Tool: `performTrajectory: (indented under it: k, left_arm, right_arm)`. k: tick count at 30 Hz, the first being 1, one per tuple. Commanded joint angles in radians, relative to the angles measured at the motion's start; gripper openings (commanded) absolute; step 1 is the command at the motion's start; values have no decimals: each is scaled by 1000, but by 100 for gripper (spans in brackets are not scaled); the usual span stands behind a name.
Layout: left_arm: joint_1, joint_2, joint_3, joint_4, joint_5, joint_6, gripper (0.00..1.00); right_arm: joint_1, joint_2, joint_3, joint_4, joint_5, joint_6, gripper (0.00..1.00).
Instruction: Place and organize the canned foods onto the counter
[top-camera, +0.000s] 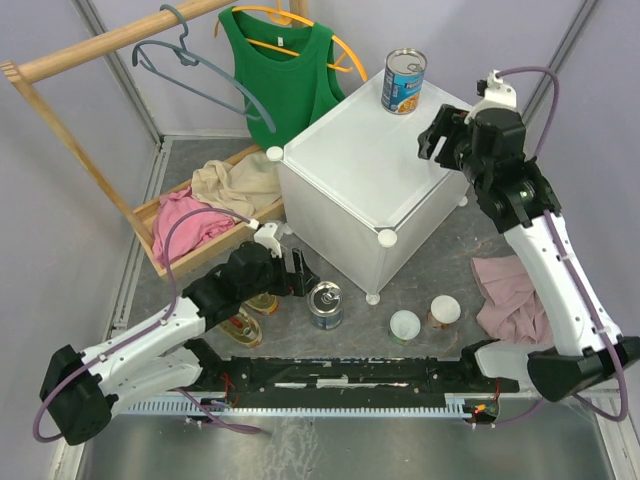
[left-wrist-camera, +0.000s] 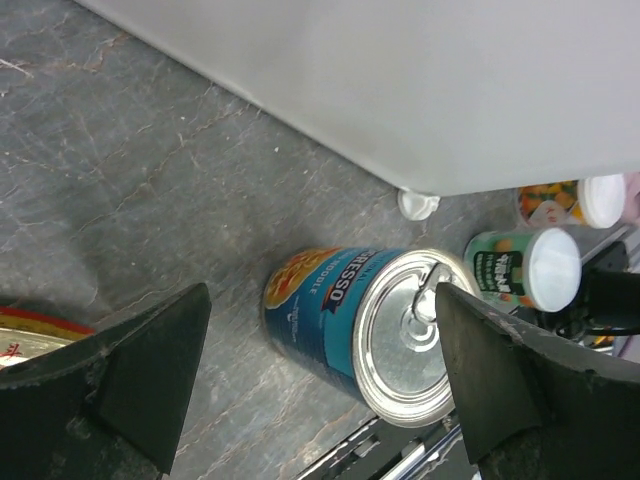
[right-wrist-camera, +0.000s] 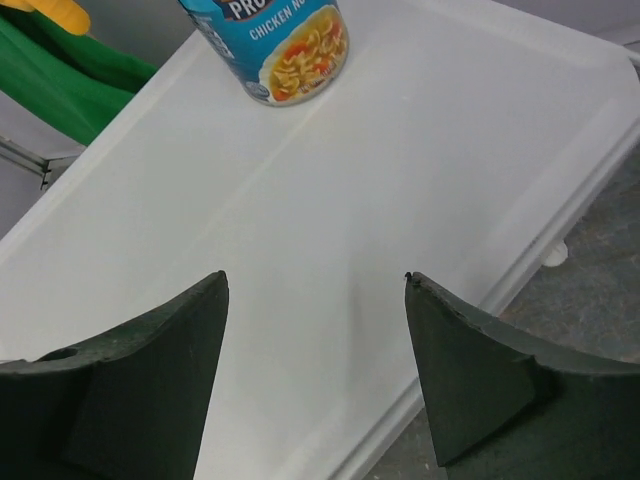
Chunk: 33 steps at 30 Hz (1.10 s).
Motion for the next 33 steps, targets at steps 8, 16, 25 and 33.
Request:
performTrajectory:
  k: [8,16,25,33]
  left_arm:
    - [-160,84,83,-67,-96,104,99]
    - [-234,76,94,-74,-176,103,99]
    - [-301,108,111,-65,-213,105,99]
    - [-346,159,145,-72,-253,119,99]
  right_arm:
    - [5,-203,-180,-28,75,24,80]
    - [4,-292,-281,-36,97,27,80]
    - [4,-325,-311,-50,94,27,80]
    - [5,-333,-320,-51,91,25,81]
